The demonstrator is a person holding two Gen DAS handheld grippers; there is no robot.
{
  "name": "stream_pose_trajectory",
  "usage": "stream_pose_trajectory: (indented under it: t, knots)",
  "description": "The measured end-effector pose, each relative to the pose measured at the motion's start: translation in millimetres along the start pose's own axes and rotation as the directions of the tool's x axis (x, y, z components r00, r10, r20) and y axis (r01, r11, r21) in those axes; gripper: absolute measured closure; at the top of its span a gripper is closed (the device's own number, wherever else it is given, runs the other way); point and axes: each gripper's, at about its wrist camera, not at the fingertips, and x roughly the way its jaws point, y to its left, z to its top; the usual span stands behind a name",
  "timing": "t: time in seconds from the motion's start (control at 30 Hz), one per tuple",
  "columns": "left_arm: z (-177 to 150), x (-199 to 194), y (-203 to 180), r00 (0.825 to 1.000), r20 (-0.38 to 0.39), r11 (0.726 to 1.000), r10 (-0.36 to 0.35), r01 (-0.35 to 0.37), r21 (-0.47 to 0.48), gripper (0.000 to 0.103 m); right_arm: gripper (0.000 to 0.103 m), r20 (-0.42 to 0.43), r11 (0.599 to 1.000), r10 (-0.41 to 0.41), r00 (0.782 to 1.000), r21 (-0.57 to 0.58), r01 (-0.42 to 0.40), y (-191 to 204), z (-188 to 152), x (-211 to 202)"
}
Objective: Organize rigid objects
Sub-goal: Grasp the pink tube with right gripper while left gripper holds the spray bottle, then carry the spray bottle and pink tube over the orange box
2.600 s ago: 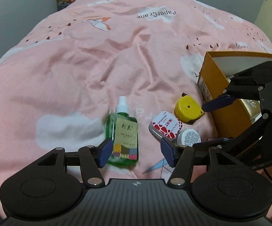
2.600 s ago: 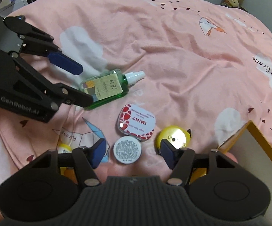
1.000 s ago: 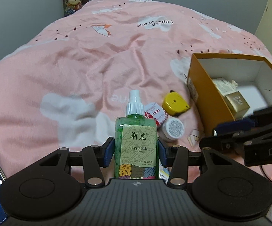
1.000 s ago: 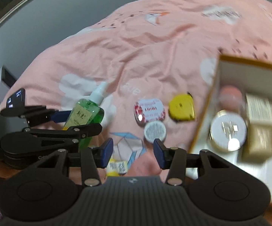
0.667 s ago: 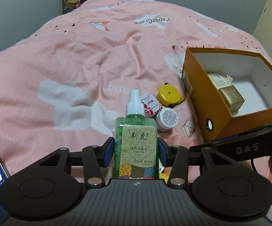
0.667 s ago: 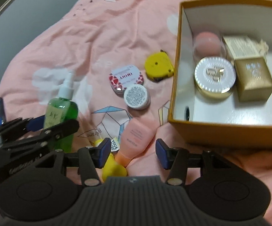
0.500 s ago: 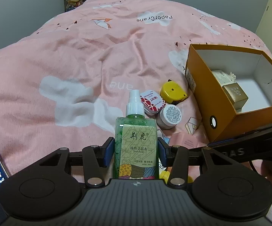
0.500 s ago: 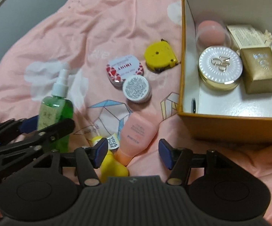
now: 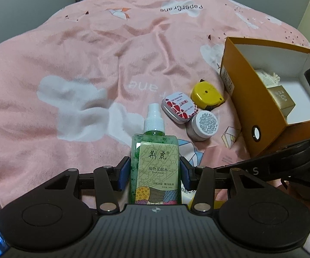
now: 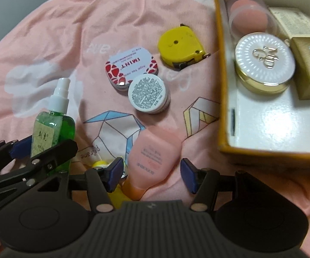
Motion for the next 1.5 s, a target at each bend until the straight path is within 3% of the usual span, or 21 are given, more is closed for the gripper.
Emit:
stream_pose_trajectory:
  t: [0.3, 0.67, 0.83, 1.07, 1.33, 1.5]
  knots:
    - [2, 4, -2, 1.0, -0.01, 1.0, 0.007, -0.007, 0.007, 0.049, 0.052, -0.003, 1.0, 0.025, 1.0, 0.013, -0.024, -5, 3, 7]
    - [2, -12, 0, 0.997, 0.072, 1.0, 0.001, 0.001, -0.023, 0.049, 0.055, 0.145, 0.993, 0.02, 0.989, -0.121, -0.003, 11, -11, -44]
    - [8, -25, 2, 0.992, 0.129, 0.998, -0.005, 0.013, -0.056, 0.049, 0.056, 0.222, 0.979, 0.045, 0.974, -0.203, 0.001, 25, -14, -69]
    - [20, -39, 0, 0.983, 0.181, 0.996, -0.027, 0.042, -0.08, 0.049, 0.056, 0.35, 0.95, 0.054, 0.935, -0.306, 0.059, 35, -13, -105]
    - [55, -60, -33, 0.952, 0.272, 0.988, -0.144, 0.152, -0.01, 0.049, 0.056, 0.428, 0.958, 0.042, 0.903, -0.274, 0.085, 5, 5, -157]
    - [83, -62, -54, 0.923, 0.278, 0.962, -0.267, 0.27, 0.028, 0.049, 0.056, 0.461, 0.963, 0.003, 0.887, -0.241, 0.122, -21, 18, -189]
